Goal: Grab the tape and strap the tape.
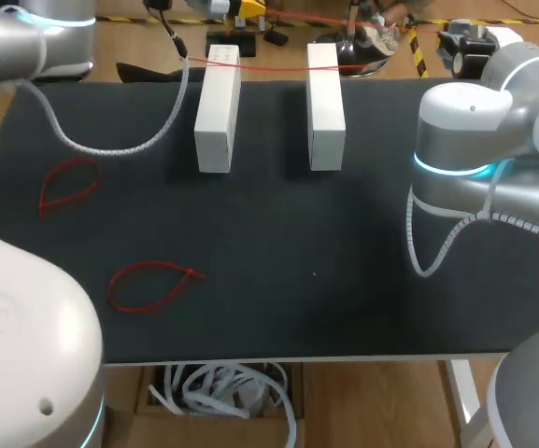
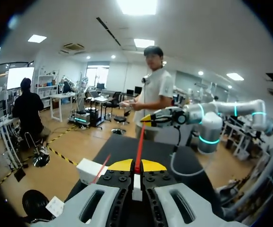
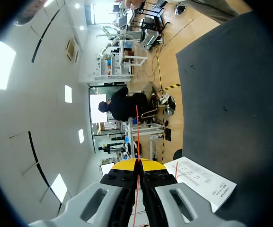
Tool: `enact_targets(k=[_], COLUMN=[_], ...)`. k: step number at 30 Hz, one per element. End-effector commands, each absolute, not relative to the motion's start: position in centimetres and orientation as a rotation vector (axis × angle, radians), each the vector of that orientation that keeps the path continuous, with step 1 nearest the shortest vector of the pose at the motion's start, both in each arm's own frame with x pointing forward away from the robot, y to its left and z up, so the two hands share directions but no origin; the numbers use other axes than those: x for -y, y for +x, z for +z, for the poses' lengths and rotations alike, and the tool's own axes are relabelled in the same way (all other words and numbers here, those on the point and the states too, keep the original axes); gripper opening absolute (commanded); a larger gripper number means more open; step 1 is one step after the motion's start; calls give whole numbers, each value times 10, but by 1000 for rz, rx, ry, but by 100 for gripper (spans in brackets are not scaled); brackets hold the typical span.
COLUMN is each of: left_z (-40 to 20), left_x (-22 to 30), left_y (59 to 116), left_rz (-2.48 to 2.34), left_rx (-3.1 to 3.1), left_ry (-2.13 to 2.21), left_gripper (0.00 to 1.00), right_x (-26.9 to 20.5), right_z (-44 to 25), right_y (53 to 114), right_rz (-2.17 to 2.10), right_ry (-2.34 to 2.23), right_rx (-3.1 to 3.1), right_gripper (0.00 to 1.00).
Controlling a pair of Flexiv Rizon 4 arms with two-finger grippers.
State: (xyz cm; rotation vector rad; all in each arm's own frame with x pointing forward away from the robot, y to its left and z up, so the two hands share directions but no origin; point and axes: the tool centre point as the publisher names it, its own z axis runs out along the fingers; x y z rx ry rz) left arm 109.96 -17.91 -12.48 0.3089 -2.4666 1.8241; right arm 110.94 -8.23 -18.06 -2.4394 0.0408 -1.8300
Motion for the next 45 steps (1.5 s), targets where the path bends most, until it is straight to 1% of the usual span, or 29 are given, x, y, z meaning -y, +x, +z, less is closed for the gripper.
enact_targets(k=[1,17,21,23,38,45], left_z=[-119,-106,-101,-98,-98,-101], left_x=[181,206,211,212,212,244], left_y=[1092,1084,1084,1084,1084,1090], left_rz=[1642,1420,1444,1579,1579,1410], left_rx=[2680,2752,2720,2654,2654,2653], left_ry=[431,230,190,227,227,253], left_gripper=[0,0,0,0,0,0], right_x=[83,83,83,83,83,83], right_z=[-179,-179,-179,-179,-179,-179], right_y=[1110,1110,1110,1110,1110,1110], right_rz=[-1824,-1824,-1824,-1824,-1824,-1824], right_ry=[-2447,-2447,-2447,-2447,-2447,-2447], right_rx=[-40,-40,-40,-40,-40,-40], right_gripper=[0,0,0,0,0,0])
